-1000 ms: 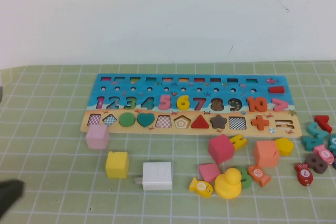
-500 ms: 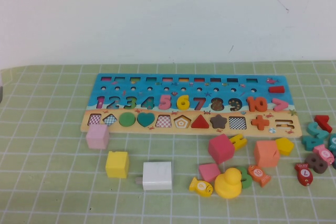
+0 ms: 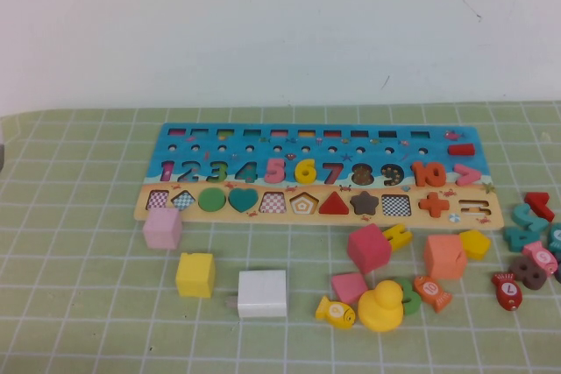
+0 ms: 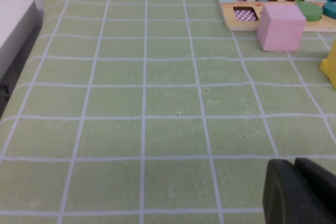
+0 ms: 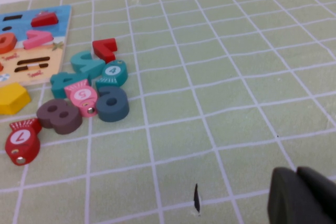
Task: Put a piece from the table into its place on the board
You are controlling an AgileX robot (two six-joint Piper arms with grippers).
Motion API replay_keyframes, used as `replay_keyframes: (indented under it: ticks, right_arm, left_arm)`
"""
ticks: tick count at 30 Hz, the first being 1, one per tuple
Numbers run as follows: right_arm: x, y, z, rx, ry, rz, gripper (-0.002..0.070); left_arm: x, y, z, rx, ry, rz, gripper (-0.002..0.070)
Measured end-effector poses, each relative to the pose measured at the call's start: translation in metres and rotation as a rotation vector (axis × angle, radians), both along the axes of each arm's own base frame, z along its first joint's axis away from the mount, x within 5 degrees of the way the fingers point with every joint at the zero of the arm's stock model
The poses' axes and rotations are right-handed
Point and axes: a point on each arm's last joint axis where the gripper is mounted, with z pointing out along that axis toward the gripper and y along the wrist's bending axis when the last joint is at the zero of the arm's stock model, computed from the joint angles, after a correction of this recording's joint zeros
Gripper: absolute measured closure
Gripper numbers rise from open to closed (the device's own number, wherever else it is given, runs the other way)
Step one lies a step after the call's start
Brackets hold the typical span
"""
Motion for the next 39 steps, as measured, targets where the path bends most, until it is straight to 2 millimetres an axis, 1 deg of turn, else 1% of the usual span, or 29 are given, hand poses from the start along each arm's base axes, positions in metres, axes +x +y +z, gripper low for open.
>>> replay_keyframes:
  ticks: [10, 39]
  right_arm:
    - [0.0, 0.0, 0.0, 0.0, 0.0, 0.0, 0.0678]
    - [0.0, 0.0, 0.0, 0.0, 0.0, 0.0, 0.0678]
  left_arm:
    - [-0.0015, 0.002, 0.0013, 0.039, -0.03, 0.022, 0.0677]
    - [-0.0016, 0.0017, 0.0011, 0.03, -0.027, 0.022, 0.0677]
